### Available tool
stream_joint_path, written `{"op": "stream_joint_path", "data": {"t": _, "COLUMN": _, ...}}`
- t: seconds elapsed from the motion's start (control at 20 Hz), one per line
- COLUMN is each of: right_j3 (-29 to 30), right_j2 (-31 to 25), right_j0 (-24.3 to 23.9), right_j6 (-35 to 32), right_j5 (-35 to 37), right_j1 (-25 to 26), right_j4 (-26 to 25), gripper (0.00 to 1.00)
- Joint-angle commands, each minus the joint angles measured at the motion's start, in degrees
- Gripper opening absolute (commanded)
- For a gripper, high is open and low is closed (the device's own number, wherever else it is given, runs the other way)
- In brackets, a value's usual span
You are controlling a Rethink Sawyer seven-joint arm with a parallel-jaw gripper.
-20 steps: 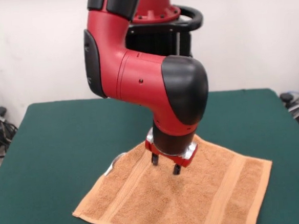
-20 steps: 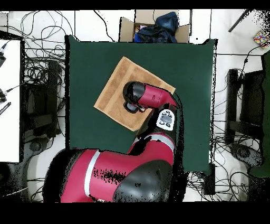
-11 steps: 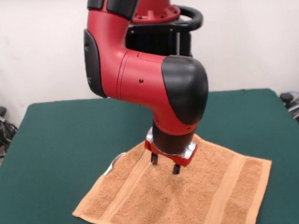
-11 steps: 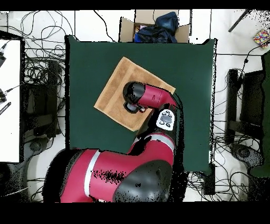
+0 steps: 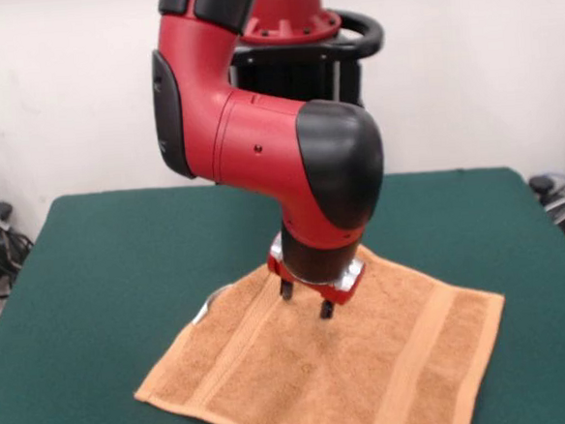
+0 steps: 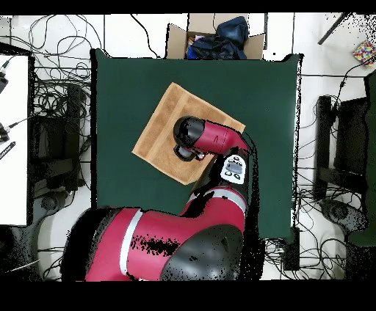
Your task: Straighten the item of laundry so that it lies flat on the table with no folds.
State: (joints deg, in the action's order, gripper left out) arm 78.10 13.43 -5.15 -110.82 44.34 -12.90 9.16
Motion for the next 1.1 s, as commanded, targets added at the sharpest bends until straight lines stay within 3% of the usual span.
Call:
{"op": "stream_joint_path", "data": {"t": 0.05, "right_j3": 17.06, "right_j2": -1.41, "right_j0": -0.55, "right_j6": -1.72, "right_j5": 8.64, "right_j1": 5.55, "right_j4": -6.85, "gripper": 1.00}}
{"op": "stream_joint_path", "data": {"t": 0.45, "right_j3": 15.10, "right_j2": -2.66, "right_j0": -1.16, "right_j6": -3.19, "right_j5": 7.80, "right_j1": 3.52, "right_j4": -6.08, "gripper": 1.00}}
{"op": "stream_joint_path", "data": {"t": 0.7, "right_j3": 11.24, "right_j2": -6.81, "right_j0": -2.17, "right_j6": -5.13, "right_j5": -6.16, "right_j1": 5.18, "right_j4": -3.09, "gripper": 1.00}}
{"op": "stream_joint_path", "data": {"t": 0.9, "right_j3": 2.92, "right_j2": -6.94, "right_j0": -1.03, "right_j6": -5.91, "right_j5": -1.60, "right_j1": 6.23, "right_j4": -1.94, "gripper": 1.00}}
{"op": "stream_joint_path", "data": {"t": 1.1, "right_j3": 0.29, "right_j2": -8.23, "right_j0": -1.07, "right_j6": -6.39, "right_j5": -1.36, "right_j1": 6.19, "right_j4": -0.48, "gripper": 1.00}}
